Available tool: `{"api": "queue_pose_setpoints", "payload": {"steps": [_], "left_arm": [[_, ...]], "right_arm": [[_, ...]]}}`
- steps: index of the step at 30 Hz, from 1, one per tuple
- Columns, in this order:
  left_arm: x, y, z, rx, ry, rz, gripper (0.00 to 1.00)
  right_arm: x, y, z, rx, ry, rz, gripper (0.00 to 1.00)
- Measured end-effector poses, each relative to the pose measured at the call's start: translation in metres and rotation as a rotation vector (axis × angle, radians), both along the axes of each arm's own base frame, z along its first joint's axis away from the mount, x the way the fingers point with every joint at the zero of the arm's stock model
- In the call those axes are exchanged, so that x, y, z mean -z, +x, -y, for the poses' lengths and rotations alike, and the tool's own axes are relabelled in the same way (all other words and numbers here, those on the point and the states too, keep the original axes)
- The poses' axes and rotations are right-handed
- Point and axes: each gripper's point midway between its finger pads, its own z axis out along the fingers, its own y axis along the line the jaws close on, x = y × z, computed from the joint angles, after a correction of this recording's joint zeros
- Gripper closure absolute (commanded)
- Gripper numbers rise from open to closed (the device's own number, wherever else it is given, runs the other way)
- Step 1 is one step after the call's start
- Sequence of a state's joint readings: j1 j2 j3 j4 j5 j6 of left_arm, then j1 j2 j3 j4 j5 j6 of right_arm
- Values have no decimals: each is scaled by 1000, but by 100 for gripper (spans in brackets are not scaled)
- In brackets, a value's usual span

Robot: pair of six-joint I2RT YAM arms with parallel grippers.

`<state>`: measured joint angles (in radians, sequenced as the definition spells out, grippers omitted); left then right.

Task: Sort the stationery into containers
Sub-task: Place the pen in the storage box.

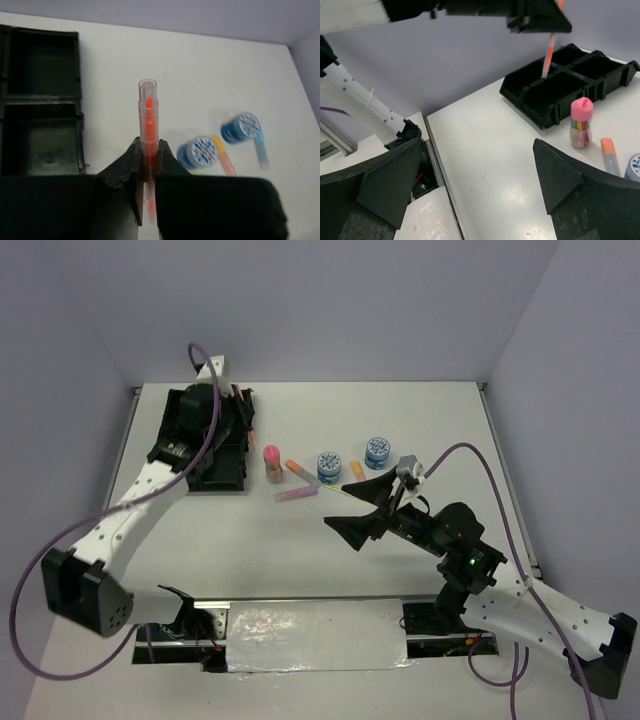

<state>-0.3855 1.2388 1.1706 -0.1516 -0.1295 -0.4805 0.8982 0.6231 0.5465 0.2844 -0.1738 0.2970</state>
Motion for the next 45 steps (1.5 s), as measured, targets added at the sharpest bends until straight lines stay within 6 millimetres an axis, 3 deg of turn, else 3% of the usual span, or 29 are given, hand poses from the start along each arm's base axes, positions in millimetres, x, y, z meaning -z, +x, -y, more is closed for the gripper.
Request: {"api": "queue_pose_setpoints", "payload": {"steps": [4,8,11,13,23,27,33,45], "left_arm": [[-7,65,-23,-98,95,13,100],[-13,118,-48,-150,156,34,100],[-1,146,-65,-192,179,2,100],[15,153,-74,-222,185,-42,100],[142,115,-96,-313,163,-328,100],[180,92,-108,-357,152,-408,99],[185,77,-113,-395,121,-383,93],[200,71,-114,-425,82,-373,72]], "right_arm": [[7,-3,7,12,-7,-8,0],[19,-4,10,16,-26,-18,0],[26,-4,10,19,-42,-28,0],[29,-1,10,28,-51,-37,0],[33,-3,8,10,-66,-44,0],[35,-5,6,-4,-72,-45,0],[37,-7,5,-18,-78,-47,0],[41,-6,2,-26,-91,-53,0]]}}
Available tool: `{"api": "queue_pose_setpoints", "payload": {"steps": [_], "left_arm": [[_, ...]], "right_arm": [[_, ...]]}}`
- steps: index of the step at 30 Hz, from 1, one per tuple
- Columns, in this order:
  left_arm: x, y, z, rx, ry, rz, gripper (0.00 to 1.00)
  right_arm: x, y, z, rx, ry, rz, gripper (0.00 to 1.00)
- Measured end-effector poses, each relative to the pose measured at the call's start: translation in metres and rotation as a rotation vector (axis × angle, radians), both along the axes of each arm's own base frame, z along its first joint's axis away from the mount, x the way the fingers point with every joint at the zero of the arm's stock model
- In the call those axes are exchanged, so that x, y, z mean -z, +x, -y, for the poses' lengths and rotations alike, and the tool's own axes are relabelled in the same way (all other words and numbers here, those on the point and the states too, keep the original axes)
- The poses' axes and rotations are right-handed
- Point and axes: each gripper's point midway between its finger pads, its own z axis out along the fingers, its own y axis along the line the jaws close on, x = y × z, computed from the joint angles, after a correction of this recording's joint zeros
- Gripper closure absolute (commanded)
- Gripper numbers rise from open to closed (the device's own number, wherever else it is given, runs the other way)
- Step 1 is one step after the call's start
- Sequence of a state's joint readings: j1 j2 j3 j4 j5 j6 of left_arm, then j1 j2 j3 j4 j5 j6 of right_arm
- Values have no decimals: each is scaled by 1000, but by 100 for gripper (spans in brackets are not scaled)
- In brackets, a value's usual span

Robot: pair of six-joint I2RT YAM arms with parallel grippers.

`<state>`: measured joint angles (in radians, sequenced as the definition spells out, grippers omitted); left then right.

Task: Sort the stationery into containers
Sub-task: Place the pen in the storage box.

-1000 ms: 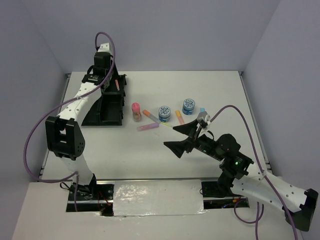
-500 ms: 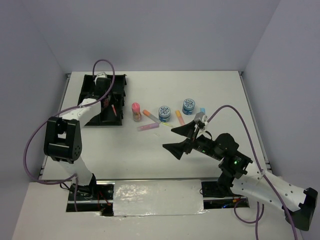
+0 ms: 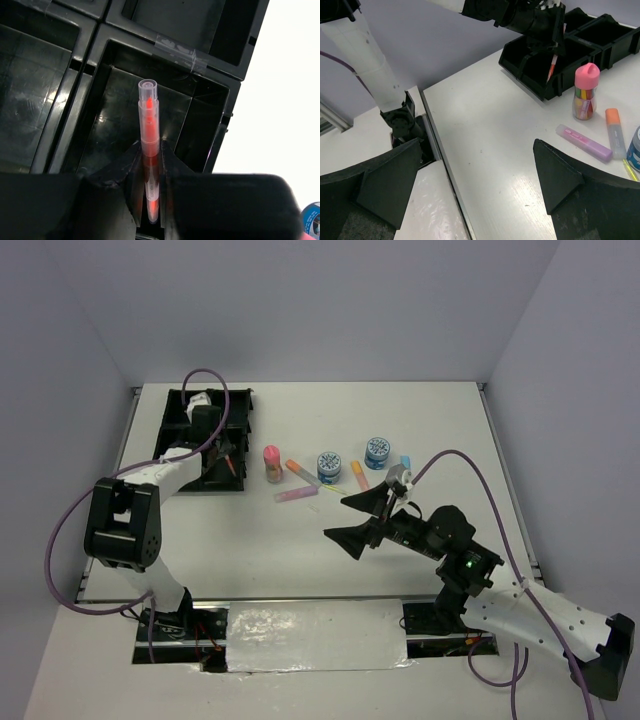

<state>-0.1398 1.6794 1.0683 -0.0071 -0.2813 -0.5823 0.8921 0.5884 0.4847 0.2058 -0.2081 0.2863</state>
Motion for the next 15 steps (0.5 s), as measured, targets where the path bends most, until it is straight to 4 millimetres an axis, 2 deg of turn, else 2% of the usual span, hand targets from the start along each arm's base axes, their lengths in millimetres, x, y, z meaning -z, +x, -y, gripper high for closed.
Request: {"api": "queue_pose_setpoints", "payload": {"steps": [5,6,12,15], "left_arm": [[0,2,1,2,-1,7,52],[1,2,1,3,-1,6,45],[9,0,0,-2,2,-22,36],[8,-1,0,-2,-1,-22,25]], "right_arm": [[0,-1,-1,-6,0,1,0],[0,-1,-1,-7,-1,0,0],[1,-1,-2,-9,-4,-2,0],[1,-1,-2,-9,-4,-2,0]]}}
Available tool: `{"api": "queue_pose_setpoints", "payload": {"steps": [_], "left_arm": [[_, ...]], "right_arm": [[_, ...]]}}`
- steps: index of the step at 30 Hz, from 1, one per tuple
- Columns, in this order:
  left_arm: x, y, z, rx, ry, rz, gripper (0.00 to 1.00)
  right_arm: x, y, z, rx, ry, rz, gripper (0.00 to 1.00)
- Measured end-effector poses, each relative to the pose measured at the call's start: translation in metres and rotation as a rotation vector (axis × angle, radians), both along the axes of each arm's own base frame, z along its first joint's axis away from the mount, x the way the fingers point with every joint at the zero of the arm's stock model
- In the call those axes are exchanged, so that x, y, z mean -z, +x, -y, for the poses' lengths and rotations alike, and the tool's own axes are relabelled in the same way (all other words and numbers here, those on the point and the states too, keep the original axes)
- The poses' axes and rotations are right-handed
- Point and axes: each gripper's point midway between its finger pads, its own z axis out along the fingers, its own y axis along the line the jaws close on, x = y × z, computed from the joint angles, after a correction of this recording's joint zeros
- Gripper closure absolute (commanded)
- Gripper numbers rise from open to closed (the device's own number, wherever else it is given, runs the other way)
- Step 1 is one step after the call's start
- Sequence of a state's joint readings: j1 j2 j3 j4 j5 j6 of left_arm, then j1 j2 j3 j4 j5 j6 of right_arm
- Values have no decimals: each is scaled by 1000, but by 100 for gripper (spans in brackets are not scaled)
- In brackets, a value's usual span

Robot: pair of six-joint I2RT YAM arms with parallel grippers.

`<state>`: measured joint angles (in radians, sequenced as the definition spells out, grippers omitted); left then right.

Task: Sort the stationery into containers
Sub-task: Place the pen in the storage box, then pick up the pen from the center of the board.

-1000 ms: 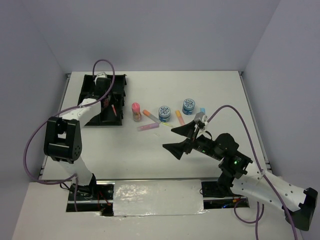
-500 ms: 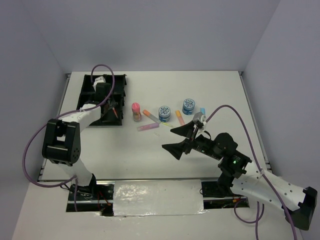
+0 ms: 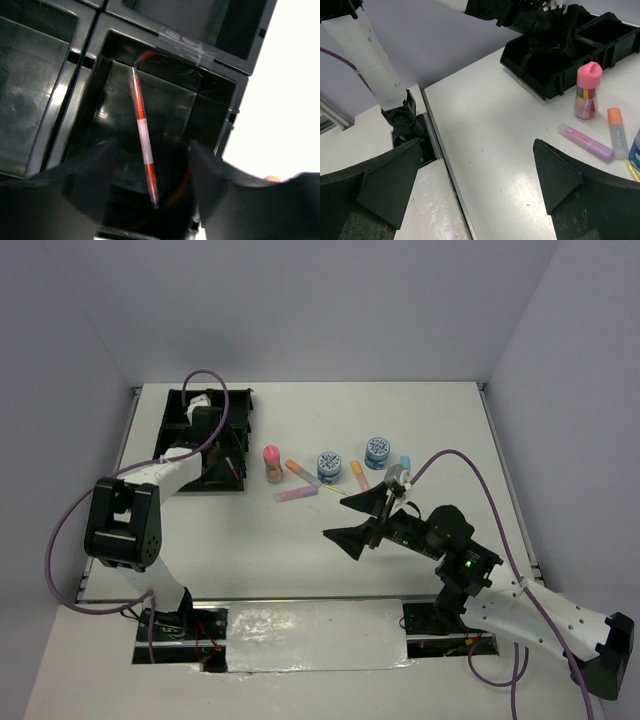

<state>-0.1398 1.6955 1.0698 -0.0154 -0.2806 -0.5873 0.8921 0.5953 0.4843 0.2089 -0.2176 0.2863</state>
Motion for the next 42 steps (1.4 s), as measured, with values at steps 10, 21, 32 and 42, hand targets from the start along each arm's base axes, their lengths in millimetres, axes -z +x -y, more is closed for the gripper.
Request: {"api": "queue_pose_setpoints", "payload": {"steps": [10,21,32,42], "left_arm": [[-124,-41,17,51,-116,206,1],[-165,-163,12,143,-131,197,1],[-140,-231,0,197,-62,121,1],[-151,-238,6,269,-53,171,1]], "right_arm": [[38,43,-1,156,-136,-121,0],[132,111,13,286,-521,-310,7],[187,153,20,220,-925,-267,7],[234,177,55,134,-1057,-408,11]]}}
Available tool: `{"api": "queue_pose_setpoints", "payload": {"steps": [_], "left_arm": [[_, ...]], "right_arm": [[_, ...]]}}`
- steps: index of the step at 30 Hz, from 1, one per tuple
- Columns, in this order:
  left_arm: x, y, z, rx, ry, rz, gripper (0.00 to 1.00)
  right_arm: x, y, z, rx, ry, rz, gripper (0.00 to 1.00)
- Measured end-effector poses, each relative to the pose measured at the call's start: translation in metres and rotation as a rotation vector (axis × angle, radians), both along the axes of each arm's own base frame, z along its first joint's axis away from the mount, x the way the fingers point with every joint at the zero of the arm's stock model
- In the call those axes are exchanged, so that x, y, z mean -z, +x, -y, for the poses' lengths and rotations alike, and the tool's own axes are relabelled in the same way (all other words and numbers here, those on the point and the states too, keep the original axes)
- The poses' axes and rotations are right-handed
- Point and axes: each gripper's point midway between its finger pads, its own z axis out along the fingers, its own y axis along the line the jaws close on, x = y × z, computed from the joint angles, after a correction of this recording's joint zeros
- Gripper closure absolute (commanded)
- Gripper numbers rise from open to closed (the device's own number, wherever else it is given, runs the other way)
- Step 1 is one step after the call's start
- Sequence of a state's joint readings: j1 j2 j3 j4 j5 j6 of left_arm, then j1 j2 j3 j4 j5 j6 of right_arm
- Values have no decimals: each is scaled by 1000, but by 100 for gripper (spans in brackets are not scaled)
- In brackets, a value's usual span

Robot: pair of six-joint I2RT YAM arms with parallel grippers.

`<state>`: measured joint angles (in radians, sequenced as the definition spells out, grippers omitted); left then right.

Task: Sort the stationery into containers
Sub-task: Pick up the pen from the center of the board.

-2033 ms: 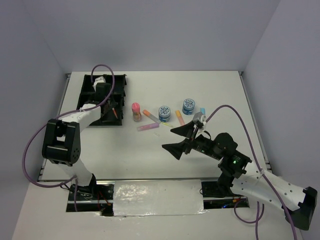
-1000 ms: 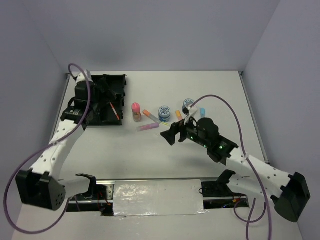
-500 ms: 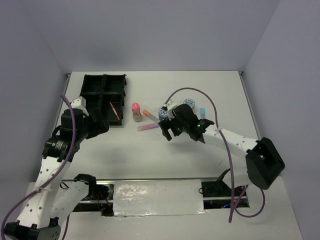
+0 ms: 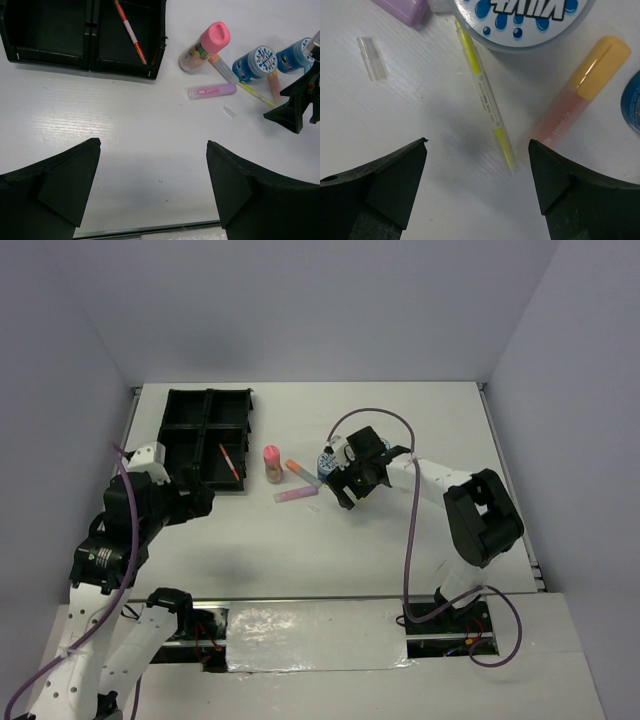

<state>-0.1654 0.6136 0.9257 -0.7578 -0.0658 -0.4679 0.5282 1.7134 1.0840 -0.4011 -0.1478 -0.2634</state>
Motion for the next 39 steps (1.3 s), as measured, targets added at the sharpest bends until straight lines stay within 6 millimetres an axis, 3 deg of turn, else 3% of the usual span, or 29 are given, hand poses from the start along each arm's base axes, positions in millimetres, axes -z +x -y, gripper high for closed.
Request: {"api": "queue_pose_setpoints", "payload": {"steps": [11,16,20,24,25,27,31,34,39], "left_arm": [[4,2,4,34,8,-19,1],[4,2,5,39,6,-19,1],[4,2,6,45,3,-20,1],[4,2,7,50,1,-20,1],[4,2,7,51,1,-19,1],[4,1,7,51,1,-20,1],[4,1,7,51,1,-20,1],[4,1,7,51,1,-20,1],[4,2,7,46,1,-19,1]], "right_arm": [[22,-4,-4,-30,-23,-79,23],[28,2,-5,-24,-45,-97,47],[29,5,-2,-12,-60,-96,56],[29,5,1,-2,-71,-93,73],[30,5,2,1,-73,-95,86],[30,3,2,-1,-72,-104,100],[29,-4,0,11,-62,-104,100],[29,-20,0,11,-50,-116,100],[19,-70,2,-15,-26,-160,100]]}}
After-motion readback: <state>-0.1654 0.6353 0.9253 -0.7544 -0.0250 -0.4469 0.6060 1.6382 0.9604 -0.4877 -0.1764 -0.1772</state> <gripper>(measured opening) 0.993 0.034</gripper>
